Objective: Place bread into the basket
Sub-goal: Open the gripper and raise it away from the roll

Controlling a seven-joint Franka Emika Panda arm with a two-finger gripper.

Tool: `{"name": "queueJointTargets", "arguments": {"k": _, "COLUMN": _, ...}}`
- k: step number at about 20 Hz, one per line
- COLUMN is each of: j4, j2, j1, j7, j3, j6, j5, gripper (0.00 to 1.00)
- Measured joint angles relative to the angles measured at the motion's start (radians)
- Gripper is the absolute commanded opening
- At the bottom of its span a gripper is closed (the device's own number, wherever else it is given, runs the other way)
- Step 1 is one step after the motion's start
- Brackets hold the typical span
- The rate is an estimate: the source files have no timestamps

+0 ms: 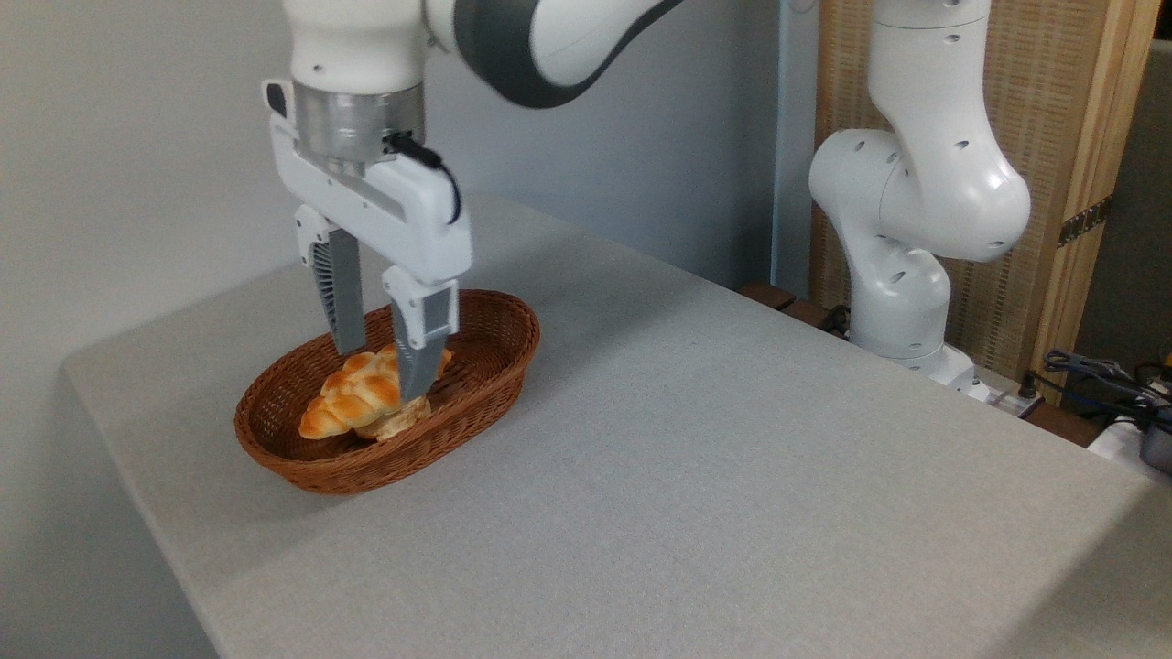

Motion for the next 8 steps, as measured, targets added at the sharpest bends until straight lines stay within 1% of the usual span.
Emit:
{"name": "queueJointTargets", "arguments": {"k": 2, "j4": 0.000, "j2": -0.017, "j1": 0.001, "j7": 0.055, "j3": 0.040, "j6": -0.040, "j5": 0.015, "gripper": 1.00}}
{"name": "queueJointTargets", "arguments": {"k": 5, "j4": 0.000, "j2": -0.031, "j1": 0.002, "j7": 0.140, "j3": 0.086, "j6": -0.088, "j5": 0.018, "gripper": 1.00}}
{"name": "queueJointTargets", "arguments": {"k": 8, "j4": -0.001, "j2": -0.037, "j1": 0.003, "j7": 0.175, "j3": 0.107, "j6": -0.106, "j5": 0.018, "gripper": 1.00}}
